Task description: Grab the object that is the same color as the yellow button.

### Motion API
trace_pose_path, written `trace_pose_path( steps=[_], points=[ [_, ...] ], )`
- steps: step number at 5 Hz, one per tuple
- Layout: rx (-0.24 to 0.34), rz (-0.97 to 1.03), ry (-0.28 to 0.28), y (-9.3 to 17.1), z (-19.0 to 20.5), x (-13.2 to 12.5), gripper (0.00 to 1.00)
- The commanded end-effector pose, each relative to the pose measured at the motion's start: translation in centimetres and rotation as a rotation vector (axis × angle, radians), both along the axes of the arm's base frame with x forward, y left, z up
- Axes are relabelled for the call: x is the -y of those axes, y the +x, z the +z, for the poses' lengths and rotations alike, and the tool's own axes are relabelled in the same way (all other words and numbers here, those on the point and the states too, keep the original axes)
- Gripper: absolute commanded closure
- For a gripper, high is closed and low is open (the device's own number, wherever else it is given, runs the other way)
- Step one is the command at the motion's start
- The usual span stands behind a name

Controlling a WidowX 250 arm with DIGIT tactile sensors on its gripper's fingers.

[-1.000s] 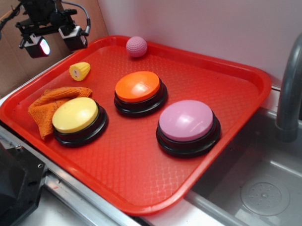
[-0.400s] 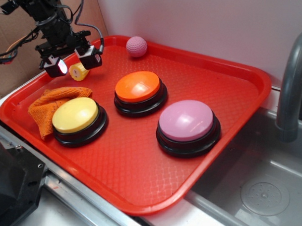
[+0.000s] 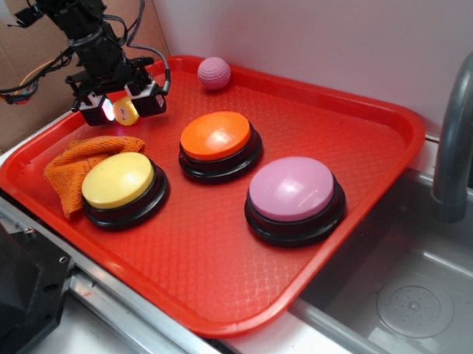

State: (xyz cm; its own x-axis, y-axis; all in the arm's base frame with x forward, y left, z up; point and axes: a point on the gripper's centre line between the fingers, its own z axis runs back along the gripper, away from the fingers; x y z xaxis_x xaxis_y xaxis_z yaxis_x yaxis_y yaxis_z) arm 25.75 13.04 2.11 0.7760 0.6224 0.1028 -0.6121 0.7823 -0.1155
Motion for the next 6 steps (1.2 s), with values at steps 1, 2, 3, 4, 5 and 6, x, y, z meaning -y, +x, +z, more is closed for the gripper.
trace_pose_path(
  steps=[1, 2, 3, 4, 5, 6],
  points=[
    [0.048, 0.059, -0.026, -1.1, 3.4, 0.1, 1.00],
    [0.051, 0.004, -0.038, -1.9, 6.1, 0.6, 1.00],
    [-0.002, -0.064, -0.038, -3.5, 9.6, 2.0, 1.00],
    [-0.006, -0.151, -0.029, -4.9, 12.0, 3.6, 1.00],
    [-0.034, -0.299, -0.035, -5.8, 13.5, 5.5, 1.00],
    [-0.053, -0.473, -0.050, -6.3, 14.5, 7.4, 1.00]
  ],
)
